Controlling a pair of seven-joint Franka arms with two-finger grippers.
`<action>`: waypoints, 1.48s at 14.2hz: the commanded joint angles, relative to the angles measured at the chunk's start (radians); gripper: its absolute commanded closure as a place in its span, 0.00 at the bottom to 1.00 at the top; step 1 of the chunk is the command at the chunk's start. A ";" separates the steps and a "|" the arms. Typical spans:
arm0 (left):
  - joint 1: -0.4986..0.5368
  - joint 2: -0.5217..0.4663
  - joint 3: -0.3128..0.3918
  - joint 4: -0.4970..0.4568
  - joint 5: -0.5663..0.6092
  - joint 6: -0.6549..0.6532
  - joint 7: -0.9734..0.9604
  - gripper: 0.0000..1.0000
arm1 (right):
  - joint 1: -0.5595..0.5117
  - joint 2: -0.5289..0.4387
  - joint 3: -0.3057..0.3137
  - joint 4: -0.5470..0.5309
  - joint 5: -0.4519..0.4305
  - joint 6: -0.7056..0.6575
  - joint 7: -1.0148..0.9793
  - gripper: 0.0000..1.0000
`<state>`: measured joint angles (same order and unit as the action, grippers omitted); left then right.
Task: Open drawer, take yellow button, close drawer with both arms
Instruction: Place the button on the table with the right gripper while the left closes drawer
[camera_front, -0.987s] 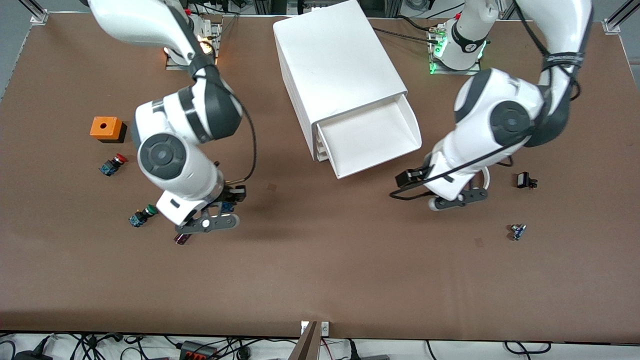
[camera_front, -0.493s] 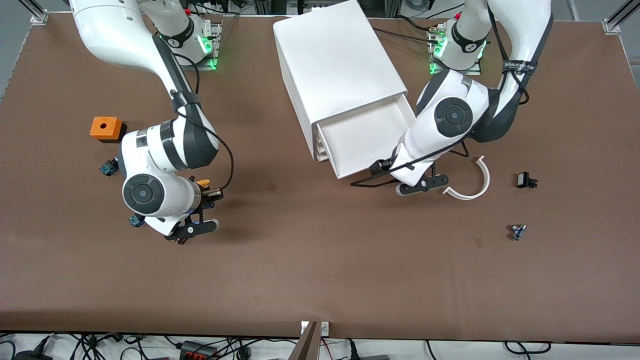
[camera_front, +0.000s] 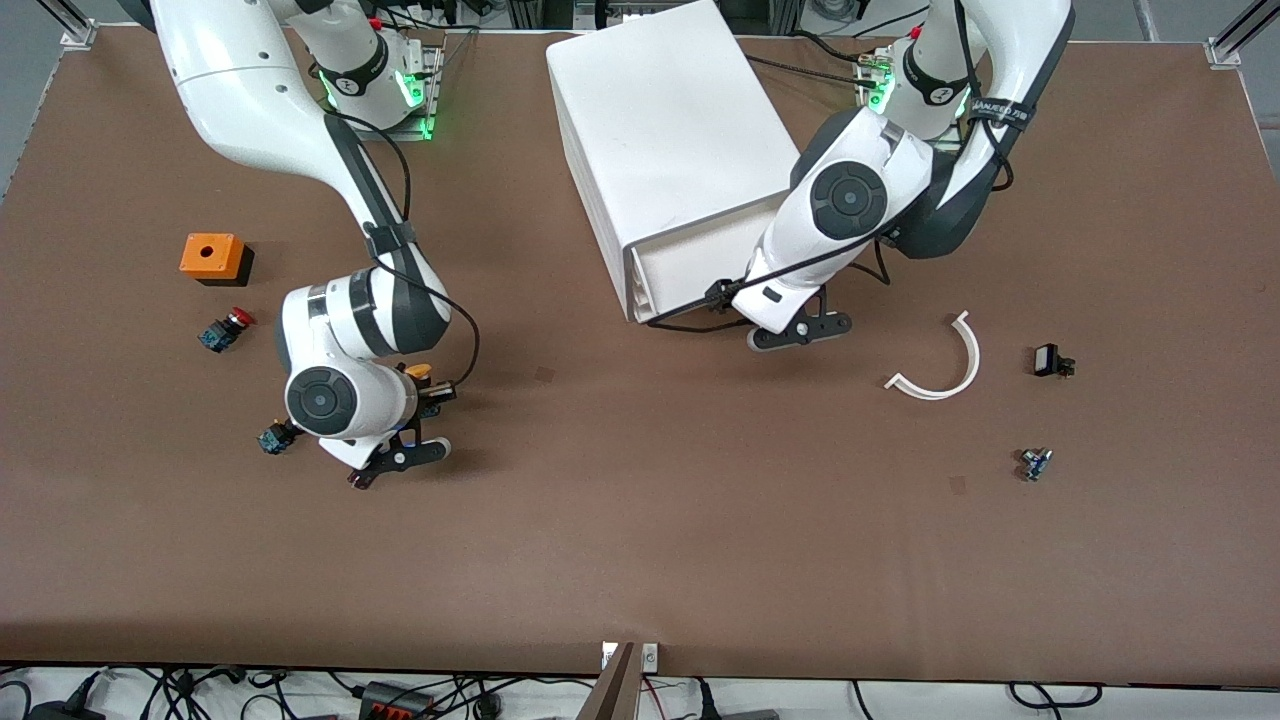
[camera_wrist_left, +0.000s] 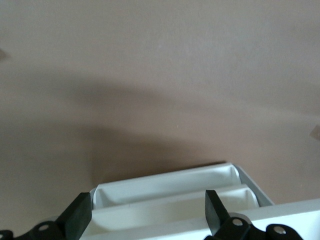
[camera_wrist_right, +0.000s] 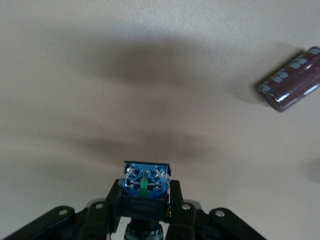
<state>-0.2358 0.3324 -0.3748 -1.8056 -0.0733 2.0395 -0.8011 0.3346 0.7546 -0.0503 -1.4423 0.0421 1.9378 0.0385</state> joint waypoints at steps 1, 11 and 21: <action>0.013 -0.047 -0.050 -0.032 0.021 -0.036 -0.044 0.00 | -0.008 0.011 0.010 -0.013 0.010 0.036 -0.015 1.00; 0.007 -0.044 -0.102 -0.061 0.021 -0.035 -0.118 0.00 | -0.023 -0.035 0.001 0.026 0.009 -0.005 0.001 0.00; 0.023 -0.047 -0.173 -0.067 0.018 -0.059 -0.201 0.00 | -0.031 -0.201 -0.063 0.157 -0.002 -0.272 0.074 0.00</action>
<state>-0.2319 0.3163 -0.5187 -1.8426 -0.0697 1.9921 -0.9883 0.3133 0.6124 -0.0915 -1.2781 0.0413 1.7128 0.1151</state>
